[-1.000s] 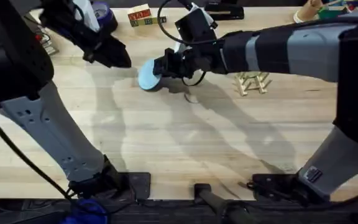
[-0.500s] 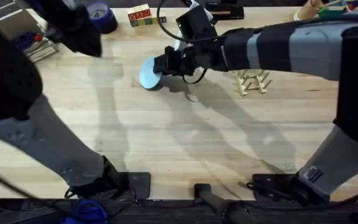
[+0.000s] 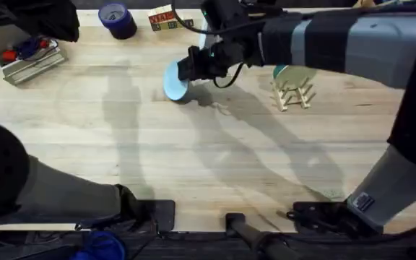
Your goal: Pick up the plates from the table one by one and place each into a slot on the dish rack.
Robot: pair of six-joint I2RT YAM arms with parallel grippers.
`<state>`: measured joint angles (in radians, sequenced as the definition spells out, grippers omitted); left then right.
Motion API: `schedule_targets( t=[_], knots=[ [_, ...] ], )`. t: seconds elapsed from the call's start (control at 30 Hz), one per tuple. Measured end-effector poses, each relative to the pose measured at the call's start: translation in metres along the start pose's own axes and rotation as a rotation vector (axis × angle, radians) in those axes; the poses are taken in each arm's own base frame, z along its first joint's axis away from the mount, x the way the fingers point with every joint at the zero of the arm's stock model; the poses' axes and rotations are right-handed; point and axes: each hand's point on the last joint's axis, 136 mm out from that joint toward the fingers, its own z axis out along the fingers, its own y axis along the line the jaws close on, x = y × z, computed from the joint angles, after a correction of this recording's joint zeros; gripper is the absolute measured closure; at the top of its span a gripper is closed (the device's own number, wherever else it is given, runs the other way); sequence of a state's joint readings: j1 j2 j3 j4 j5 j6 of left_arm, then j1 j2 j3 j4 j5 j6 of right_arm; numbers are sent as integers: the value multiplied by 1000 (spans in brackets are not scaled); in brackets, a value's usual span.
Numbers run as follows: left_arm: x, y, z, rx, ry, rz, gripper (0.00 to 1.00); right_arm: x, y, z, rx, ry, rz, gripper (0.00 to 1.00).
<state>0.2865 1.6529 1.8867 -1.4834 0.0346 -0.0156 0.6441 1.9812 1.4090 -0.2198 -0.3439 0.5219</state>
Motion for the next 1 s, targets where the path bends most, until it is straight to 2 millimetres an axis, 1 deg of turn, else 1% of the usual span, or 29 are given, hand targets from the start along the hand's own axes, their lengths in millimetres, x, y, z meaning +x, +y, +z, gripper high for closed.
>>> schedule_targets(
  t=[0.03,0.1,0.17,0.2,0.27,0.33,0.4,0.43,0.6,0.7,0.83,1.0],
  knots=[
    [1,0,-2,-2,0,-1,949,-1,2,-2,5,7,-15,970],
    [4,1,-2,-5,11,-1,873,-5,6,-8,13,18,-55,970],
    [5,1,-2,-6,17,-2,769,-10,10,-15,26,27,-104,971],
    [5,1,-2,-6,17,-2,693,-13,13,-20,35,31,-131,971],
    [5,1,-2,-6,17,-4,461,-19,17,-30,59,38,-184,970],
    [5,1,-2,-7,17,-9,314,-27,22,-42,83,41,-247,971],
    [5,1,-2,-7,17,-9,66,-36,27,-54,100,36,-302,971],
    [5,1,-2,-8,17,-12,22,-41,29,-60,107,30,-326,971],
    [4,2,-2,-9,13,-12,6,-74,39,-85,124,-48,-403,971],
    [4,2,-2,-9,12,-12,6,-85,42,-98,130,-81,-426,971],
    [2,1,-2,-9,6,-12,6,-85,43,-107,141,-70,-477,971],
    [-1,1,-2,-9,-7,-11,6,-72,37,-110,157,-7,-561,971]
  ],
)
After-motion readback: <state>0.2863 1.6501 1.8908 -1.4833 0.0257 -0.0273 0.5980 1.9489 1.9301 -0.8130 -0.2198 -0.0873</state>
